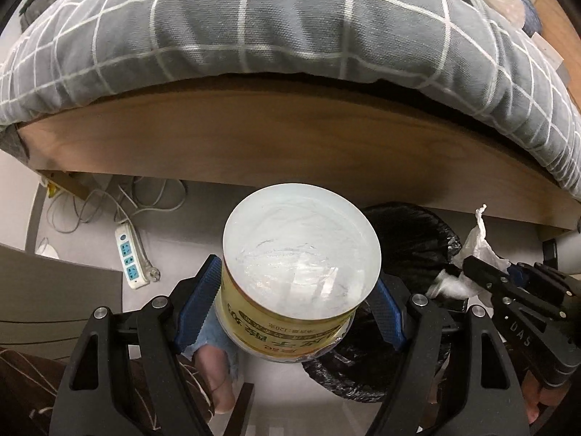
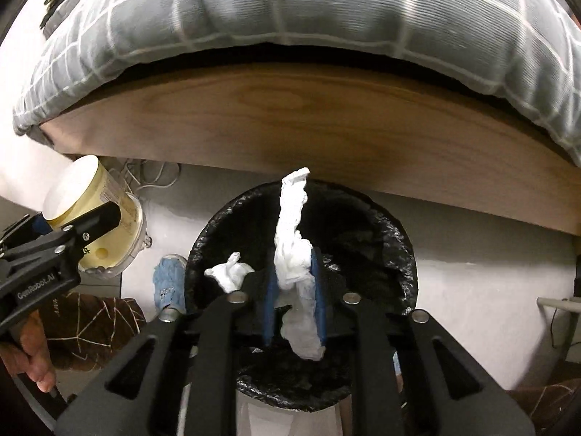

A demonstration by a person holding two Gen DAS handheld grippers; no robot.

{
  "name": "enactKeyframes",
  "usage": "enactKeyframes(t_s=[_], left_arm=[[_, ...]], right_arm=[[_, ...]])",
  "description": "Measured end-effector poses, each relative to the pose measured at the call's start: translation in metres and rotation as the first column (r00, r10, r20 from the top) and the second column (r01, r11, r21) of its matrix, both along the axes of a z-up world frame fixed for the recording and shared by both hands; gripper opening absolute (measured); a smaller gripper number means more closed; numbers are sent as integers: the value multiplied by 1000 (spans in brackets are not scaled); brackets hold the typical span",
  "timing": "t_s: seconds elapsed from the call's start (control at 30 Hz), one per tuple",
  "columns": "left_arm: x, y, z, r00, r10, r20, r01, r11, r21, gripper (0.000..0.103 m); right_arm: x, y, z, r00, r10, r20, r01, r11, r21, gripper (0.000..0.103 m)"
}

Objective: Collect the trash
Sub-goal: 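Open the right tool over the bin while the left tool drops the cup in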

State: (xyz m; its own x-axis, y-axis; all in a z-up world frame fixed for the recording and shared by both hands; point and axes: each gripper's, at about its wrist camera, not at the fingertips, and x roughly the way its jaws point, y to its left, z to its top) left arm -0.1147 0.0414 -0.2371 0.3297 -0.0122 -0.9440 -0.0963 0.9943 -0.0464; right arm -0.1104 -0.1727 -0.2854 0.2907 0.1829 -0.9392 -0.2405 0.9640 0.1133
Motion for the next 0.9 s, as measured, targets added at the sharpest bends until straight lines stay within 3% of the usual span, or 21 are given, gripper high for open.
enactKeyframes(t_s=[0.07, 0.17, 0.43, 0.53, 0.63, 0.9], left_arm=[[0, 0, 0, 1000, 3, -1, -3, 1000, 5, 75], [0, 0, -2, 1000, 5, -5, -5, 1000, 12, 75], [4, -22, -3, 999, -33, -4, 33, 999, 3, 75], [8, -31, -3, 999, -39, -5, 39, 999, -14, 75], [10, -43, 0, 998, -60, 5, 60, 998, -13, 75], [12, -89, 2, 992, -126, 8, 127, 992, -20, 75]], right_arm=[[5, 3, -5, 1000, 5, -11, -5, 1000, 21, 29], [4, 1, -8, 1000, 1, -1, -1, 1000, 16, 47], [1, -26, 9, 996, -68, 58, 69, 997, -14, 82], [-1, -42, 15, 991, -104, 80, 107, 994, -32, 90], [-1, -59, 18, 984, -149, 102, 155, 987, -53, 95], [-12, -106, 19, 964, -232, 127, 246, 963, -109, 95]])
